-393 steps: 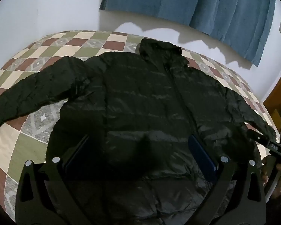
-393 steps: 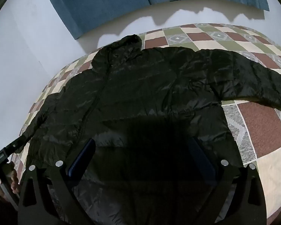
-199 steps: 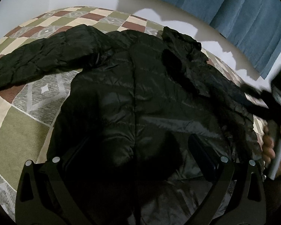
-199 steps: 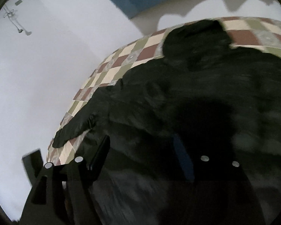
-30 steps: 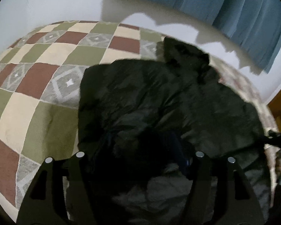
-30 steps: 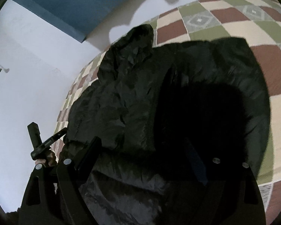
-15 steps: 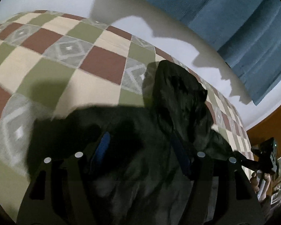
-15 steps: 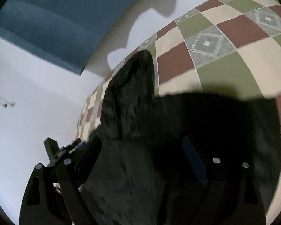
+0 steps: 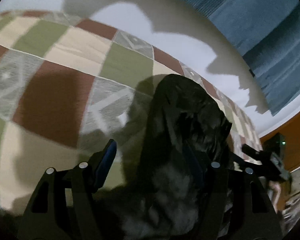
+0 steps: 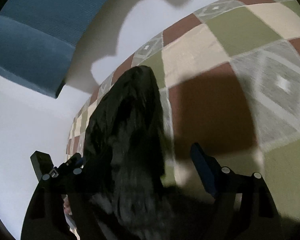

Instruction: Fold small clothes

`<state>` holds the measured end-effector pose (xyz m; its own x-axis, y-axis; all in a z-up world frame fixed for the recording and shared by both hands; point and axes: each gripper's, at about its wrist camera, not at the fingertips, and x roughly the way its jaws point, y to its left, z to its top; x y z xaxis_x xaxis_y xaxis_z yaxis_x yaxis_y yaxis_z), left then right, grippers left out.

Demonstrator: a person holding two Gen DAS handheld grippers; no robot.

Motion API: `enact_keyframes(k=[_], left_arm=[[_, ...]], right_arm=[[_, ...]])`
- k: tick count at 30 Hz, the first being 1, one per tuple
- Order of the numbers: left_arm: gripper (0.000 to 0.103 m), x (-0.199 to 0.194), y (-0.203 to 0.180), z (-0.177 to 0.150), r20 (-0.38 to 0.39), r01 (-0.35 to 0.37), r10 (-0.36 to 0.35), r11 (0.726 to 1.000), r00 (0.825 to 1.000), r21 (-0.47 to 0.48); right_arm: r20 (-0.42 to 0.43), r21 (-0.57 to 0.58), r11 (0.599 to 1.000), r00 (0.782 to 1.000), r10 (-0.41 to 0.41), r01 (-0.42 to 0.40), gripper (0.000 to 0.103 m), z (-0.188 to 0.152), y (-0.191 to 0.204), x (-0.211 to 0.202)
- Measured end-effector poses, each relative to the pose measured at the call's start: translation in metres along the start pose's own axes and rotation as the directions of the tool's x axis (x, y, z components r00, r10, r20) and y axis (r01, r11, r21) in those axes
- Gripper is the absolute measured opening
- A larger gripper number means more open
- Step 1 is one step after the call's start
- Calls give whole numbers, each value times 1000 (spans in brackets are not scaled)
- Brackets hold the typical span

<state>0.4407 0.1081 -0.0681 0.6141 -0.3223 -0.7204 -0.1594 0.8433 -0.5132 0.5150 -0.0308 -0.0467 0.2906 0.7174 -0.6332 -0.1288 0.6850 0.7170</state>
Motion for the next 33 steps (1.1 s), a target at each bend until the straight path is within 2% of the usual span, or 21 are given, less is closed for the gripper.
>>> enact_keyframes(k=[1, 3, 4, 5, 6, 7, 8, 9, 11, 14, 16, 17, 20, 23, 27, 30, 33], left_arm=[[70, 9, 0, 4, -18, 3, -3, 1000, 1000, -17], [70, 25, 1, 10, -42, 4, -6, 999, 999, -49], [70, 33, 1, 13, -46, 9, -12, 998, 999, -61], [69, 36, 1, 14, -46, 2, -5, 998, 999, -59], [61, 39, -1, 15, -38, -12, 10, 999, 999, -47], [52, 40, -3, 16, -30, -18, 17, 999, 999, -36], [26, 40, -6, 17, -30, -5, 4, 1000, 1000, -22], [10, 41, -6, 18, -38, 19, -20, 999, 999, -27], [7, 31, -10, 16, -15, 49, -50, 998, 999, -30], [5, 3, -23, 9, 40, 85, -86, 996, 995, 36], [5, -25, -29, -3, 74, 158, -161, 986, 984, 50], [5, -35, -31, -8, 83, 170, -175, 984, 981, 57], [5, -69, -41, -37, 93, 173, -185, 978, 978, 117], [5, -96, -45, -75, 75, 190, -203, 970, 976, 154], [5, -114, -40, -121, 29, 153, -161, 970, 987, 191], [5, -123, -32, -155, 1, 88, -91, 969, 996, 233], [7, -137, -21, -179, -4, 56, -57, 969, 998, 240]], right_arm=[[-3, 9, 1000, 1000, 8, -8, 74, 4, 0, 8], [-12, 26, 1000, 1000, 15, -15, 58, 10, 0, 22], [-24, 30, 999, 1000, 14, -13, 53, 13, -1, 30], [-32, 26, 1000, 999, 9, -8, 43, 14, 0, 36], [-37, 18, 1000, 999, 0, 1, 26, 14, 3, 40], [-33, -8, 1000, 999, -11, 11, 19, 14, 8, 42], [-22, -35, 999, 1000, -15, 14, 11, 13, 13, 40], [-5, -72, 997, 1000, -7, 7, 8, 11, 21, 35], [20, -138, 990, 999, 27, -24, 7, 3, 37, 19], [51, -238, 970, 996, 68, -54, 6, -15, 59, -15], [56, -291, 953, 993, 103, -82, 6, -31, 71, -38], [65, -338, 937, 991, 114, -86, 6, -45, 78, -55], [68, -445, 891, 988, 135, -91, 6, -87, 88, -95], [63, -521, 851, 991, 118, -68, 6, -130, 93, -115], [24, -577, 817, 999, 27, -8, 6, -184, 86, -116], [-33, -564, 826, 999, -18, -4, 6, -211, 68, -117], [-69, -544, 839, 997, -41, -3, 8, -229, 56, -121]])
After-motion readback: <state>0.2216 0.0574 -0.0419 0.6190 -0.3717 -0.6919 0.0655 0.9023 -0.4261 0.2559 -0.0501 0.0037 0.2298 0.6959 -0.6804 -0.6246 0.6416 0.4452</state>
